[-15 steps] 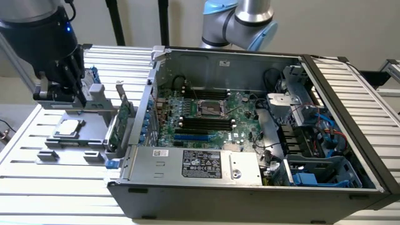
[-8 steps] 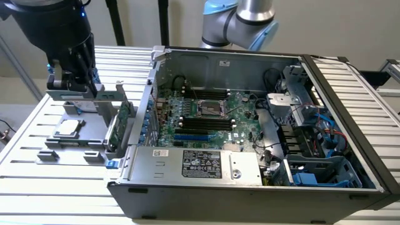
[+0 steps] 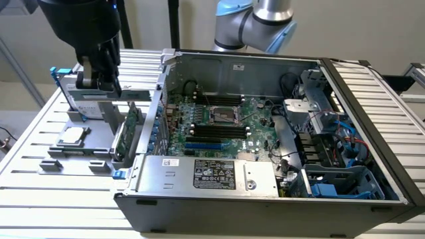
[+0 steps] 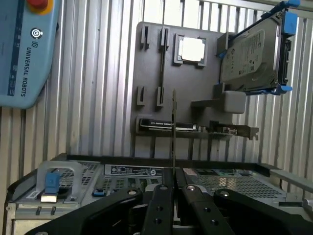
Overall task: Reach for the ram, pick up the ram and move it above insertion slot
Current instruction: 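Pick up the ram and move it above insertion slot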
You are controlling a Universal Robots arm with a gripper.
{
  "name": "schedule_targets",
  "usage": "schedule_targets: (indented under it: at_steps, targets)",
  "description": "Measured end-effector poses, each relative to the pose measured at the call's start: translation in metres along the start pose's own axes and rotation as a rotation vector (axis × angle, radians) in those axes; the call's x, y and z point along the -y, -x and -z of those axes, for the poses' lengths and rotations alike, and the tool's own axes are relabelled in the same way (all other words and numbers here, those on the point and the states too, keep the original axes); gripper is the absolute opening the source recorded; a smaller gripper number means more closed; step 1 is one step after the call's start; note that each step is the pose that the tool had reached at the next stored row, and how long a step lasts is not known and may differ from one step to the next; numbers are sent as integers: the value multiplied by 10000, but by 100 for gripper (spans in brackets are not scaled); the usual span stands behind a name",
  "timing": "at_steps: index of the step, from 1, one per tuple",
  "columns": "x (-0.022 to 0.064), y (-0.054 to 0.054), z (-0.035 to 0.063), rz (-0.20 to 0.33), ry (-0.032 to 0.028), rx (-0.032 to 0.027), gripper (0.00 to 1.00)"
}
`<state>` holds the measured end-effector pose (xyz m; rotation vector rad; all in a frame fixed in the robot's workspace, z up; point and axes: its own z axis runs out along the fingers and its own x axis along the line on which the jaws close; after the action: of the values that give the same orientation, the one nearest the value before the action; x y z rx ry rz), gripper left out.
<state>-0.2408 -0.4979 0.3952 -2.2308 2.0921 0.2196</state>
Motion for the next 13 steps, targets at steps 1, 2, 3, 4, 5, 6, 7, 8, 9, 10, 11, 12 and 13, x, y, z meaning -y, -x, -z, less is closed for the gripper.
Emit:
schedule_targets:
  at_steps: [1,2,3,4,5,6,7,8,9,10,11,12,13]
  targets:
    - [44,-2,7,10,0,22,13]
    - [88,-4,14,19,0,42,13]
    - [132,-6,21,29,0,63,13]
    - [177,-8,27,39,0,85,13]
    - [221,-10,32,47,0,104,13]
    - [266,-13,35,57,0,116,13]
    - [315,-15,39,66,2,127,13]
    - [360,-18,42,76,3,138,13]
    - [404,-21,44,84,4,148,13]
    - [449,-23,47,94,4,157,13]
    - [494,-26,49,103,5,164,13]
    - [538,-29,51,113,7,167,13]
    - [581,-32,54,122,9,169,13]
